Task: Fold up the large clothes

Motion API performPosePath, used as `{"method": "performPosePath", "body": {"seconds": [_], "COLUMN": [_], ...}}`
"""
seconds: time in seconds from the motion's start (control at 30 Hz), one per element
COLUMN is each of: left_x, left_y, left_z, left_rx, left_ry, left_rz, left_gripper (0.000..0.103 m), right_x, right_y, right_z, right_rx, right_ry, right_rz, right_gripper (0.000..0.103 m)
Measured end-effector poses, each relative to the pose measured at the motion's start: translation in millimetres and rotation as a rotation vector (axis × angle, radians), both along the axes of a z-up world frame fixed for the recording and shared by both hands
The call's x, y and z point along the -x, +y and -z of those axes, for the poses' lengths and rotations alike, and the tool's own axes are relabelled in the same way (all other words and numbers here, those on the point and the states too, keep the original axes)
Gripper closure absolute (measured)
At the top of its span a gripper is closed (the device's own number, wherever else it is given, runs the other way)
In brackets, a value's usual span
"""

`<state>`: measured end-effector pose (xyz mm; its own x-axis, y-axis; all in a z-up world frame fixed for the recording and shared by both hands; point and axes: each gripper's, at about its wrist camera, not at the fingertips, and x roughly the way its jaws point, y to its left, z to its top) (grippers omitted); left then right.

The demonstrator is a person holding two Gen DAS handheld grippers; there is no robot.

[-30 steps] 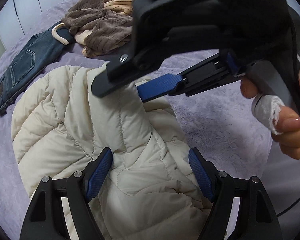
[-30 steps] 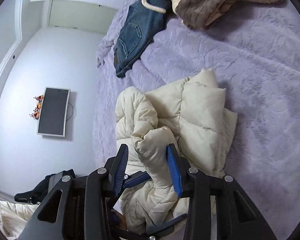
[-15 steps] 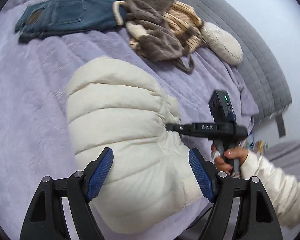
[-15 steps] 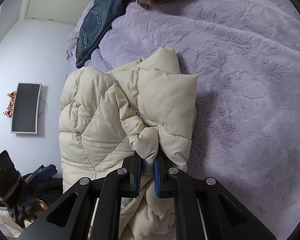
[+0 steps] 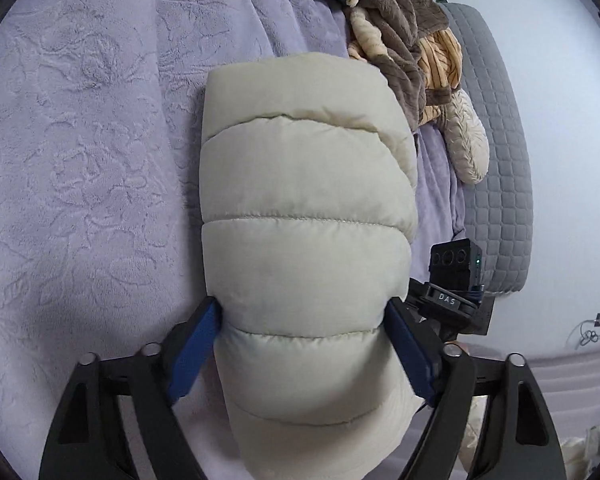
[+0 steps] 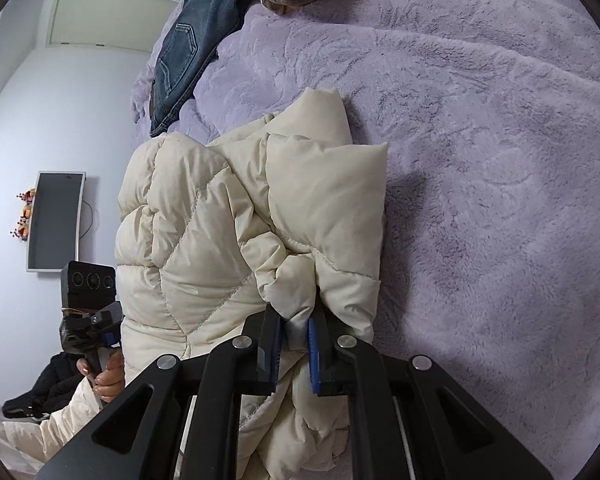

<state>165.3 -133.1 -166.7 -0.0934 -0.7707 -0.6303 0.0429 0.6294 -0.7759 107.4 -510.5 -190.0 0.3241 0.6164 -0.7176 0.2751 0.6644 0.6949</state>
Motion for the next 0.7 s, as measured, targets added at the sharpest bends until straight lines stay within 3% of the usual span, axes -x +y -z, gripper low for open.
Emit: {"method": "performPosePath", "body": {"seconds": [0.13,0.27,0.3,0.37,0.4,0.43,0.53,0.7], "left_x": [6.6,12.0,12.5,13.4,13.5,13.2,12.8,16.4], "left_y": [-24.9,-42.5,-44.8,-48.6,-50.1,-51.3,-53.0,-50.7], "left_z": [-1.4,-4.5,-5.0,-5.8,-6.0,-6.0,-8.7,-9.3], "left_rx": [-0.132,-0.216,-0.227,-0.242,-0.249,-0.254,-0.274,-0.296], "left_ry": [-0.077,-0.123,-0.130,-0.136,-0.138,-0.139,-0.147,-0.161], "left_rz": [0.057,0.058,0.056,0.049,0.045,0.041,0.033,0.022], "left_gripper": [0.013,0.011,0.011,0.011,0.011,0.011,0.011,0.011], "right_x": [1.0,7.5,10.8,19.1,23.1,26.7,35.0,38.6], "right_y": [-0.8,-2.8,-4.3,-8.6,-10.8,-12.6,-17.1,-21.4], "right_z": [-1.3,-15.7,-21.3,-31.6,-35.6,-39.2,-42.4,-19.2], "right_rx": [-0.022,-0.012,0.002,0.010,-0.002,-0.007,-0.010,-0.044], "right_ry": [-0.006,-0.030,-0.040,-0.061,-0.074,-0.083,-0.085,-0.028], "right_rz": [0.014,0.017,0.020,0.033,0.041,0.049,0.055,0.061], "right_gripper": [0.090,0.087,0.079,0.044,0.019,0.012,0.012,0.010]}}
